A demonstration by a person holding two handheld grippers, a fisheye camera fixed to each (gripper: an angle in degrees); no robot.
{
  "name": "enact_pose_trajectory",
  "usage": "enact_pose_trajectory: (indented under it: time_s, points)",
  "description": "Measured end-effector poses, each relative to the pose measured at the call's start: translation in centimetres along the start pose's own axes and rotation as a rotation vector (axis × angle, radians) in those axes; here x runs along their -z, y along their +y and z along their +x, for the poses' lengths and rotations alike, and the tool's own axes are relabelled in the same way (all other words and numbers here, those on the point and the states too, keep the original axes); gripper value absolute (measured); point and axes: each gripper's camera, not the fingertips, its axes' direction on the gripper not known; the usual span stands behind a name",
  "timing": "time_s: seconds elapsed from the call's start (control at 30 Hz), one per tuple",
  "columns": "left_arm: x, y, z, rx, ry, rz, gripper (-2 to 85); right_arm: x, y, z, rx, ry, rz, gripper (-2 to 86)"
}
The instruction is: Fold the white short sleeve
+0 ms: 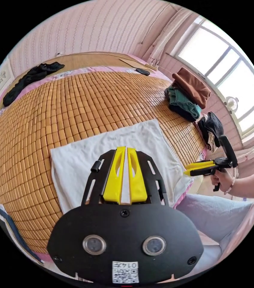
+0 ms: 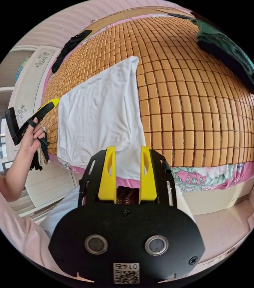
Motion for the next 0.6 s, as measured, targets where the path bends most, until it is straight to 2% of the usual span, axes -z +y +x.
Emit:
enact_pose_trajectory:
  time_s: [0.13,0.23,0.43,0.6]
  points:
    - [-2.6,-4.4,1.1,-0.083,0.060,-0.005,5.4,0.2,1.6,2.2,-0.055,-0.049,0.056,13.3]
    - [-4.7,-7.8,2.5,-0.140,0.114,-0.016,6.2,0.2,2.4,4.6,-0.144,-0.172,0.134,12.0]
    - [-9.2,-13.3,5.7,-0.219,0.138,-0.094,7.2,-0.5,4.1,6.9,-0.158,-0.369,0.211,10.0]
    - [-13.2,-15.6,8.4,-0.269,0.166,-0.194,7.3,-1.2,4.2,6.3,-0.116,-0.366,0.204,8.8]
